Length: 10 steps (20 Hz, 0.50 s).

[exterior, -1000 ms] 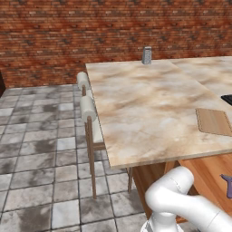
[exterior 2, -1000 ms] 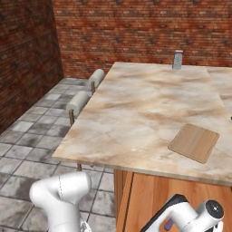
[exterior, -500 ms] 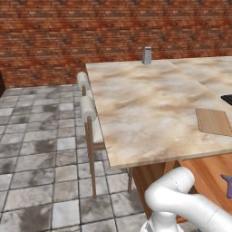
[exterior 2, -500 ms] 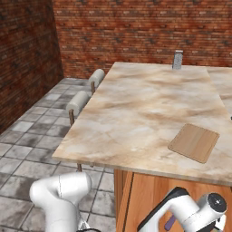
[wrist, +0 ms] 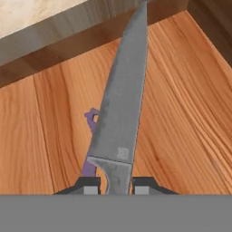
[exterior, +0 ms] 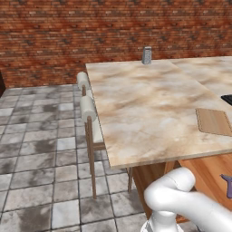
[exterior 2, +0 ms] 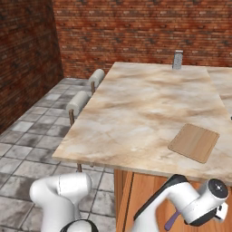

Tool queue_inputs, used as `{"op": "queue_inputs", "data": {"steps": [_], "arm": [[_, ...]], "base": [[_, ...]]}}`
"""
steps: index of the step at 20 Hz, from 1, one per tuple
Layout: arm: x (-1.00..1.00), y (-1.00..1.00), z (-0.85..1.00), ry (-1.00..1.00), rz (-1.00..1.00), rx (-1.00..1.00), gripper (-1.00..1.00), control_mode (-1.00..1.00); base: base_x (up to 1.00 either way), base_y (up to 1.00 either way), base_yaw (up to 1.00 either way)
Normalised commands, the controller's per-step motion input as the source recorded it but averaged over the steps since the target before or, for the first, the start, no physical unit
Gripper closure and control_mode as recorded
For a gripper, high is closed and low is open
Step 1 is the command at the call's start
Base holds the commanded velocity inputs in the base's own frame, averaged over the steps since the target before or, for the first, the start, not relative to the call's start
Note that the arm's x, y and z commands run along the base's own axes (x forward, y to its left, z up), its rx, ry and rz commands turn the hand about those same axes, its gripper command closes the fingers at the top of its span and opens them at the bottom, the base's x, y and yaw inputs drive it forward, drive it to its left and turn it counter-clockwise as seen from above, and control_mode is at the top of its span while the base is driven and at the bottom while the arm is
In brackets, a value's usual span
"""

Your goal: Open the drawer on the right and place the cutting tools on the cutting board.

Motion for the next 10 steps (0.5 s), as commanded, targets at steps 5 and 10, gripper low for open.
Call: {"op": "queue_inputs", "data": {"steps": [5, 10], "arm": [[0.00, 0.00, 0.58, -0.01, -0.05, 0.00, 1.00, -1.00], [0.00, 0.00, 0.65, -0.04, -0.04, 0.00, 1.00, -1.00]], "base": [[0.00, 0.00, 0.00], [0.00, 0.00, 0.00]]}}
